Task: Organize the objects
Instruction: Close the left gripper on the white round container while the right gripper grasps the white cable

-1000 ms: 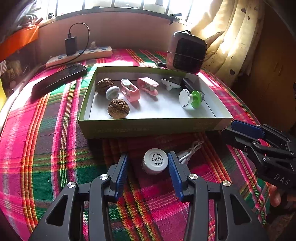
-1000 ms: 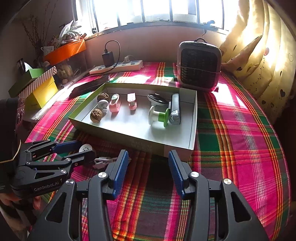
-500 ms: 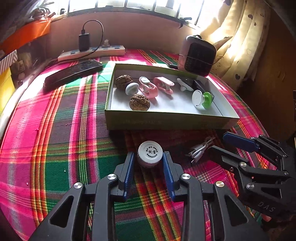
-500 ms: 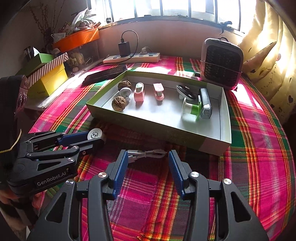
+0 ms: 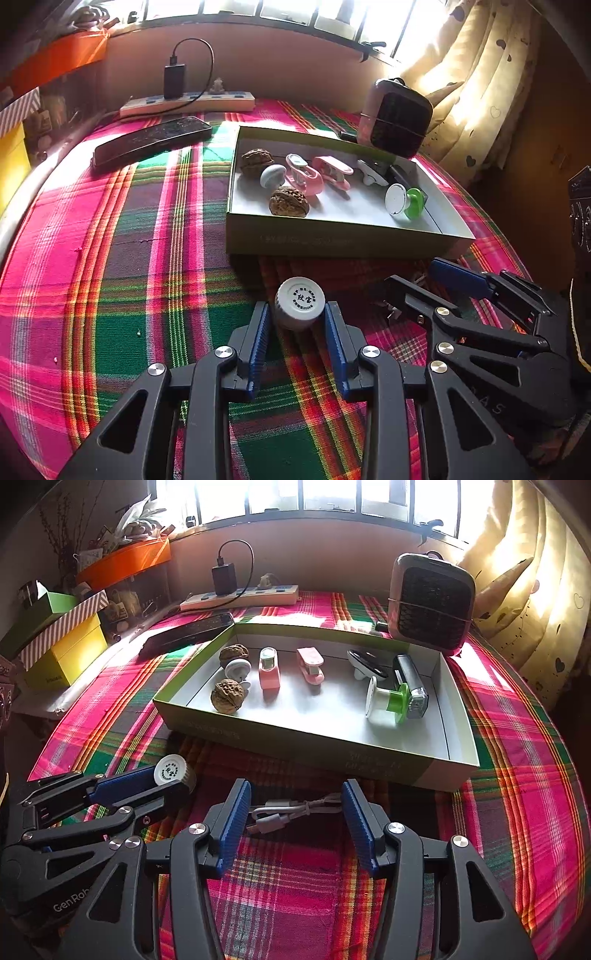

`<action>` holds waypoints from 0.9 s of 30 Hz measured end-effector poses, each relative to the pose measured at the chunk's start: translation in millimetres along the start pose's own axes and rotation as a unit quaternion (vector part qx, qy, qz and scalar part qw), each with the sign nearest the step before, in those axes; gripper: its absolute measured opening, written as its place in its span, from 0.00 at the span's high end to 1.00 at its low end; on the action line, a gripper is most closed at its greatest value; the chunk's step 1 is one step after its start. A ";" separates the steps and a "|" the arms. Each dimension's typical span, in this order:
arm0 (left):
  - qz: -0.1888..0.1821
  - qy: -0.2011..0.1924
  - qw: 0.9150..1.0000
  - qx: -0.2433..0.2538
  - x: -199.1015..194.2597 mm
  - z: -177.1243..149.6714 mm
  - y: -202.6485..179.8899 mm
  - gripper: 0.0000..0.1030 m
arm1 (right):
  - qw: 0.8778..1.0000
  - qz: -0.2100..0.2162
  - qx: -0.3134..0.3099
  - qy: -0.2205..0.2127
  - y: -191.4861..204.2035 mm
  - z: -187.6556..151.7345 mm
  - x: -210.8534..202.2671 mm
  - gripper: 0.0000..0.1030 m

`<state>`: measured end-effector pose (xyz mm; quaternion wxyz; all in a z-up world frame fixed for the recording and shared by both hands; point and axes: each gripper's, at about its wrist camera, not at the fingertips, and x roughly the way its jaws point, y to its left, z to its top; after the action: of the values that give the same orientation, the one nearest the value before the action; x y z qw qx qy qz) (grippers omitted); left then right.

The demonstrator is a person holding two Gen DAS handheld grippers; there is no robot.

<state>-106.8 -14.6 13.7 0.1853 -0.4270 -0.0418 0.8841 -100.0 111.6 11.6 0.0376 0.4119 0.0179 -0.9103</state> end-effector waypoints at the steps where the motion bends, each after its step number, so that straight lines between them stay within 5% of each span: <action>1: 0.000 0.000 1.000 0.000 0.0 -0.1 -0.2 0.72 | 1.000 -0.005 -0.003 0.002 0.6 -1.2 0.8 0.49; 17: 0.003 0.002 1.000 0.002 -0.5 -1.1 -1.0 0.72 | 0.998 -0.048 0.019 0.022 -32.7 -25.3 -20.8 0.48; 27: 0.002 0.000 1.000 0.002 -1.2 -0.9 -0.7 0.72 | 0.996 -0.018 0.085 -0.001 -27.3 -7.8 -11.1 0.48</action>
<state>-105.2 -14.5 14.1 0.1839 -0.4272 -0.0391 0.8844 -89.1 140.0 14.8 -0.0137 0.4120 -0.0518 -0.9096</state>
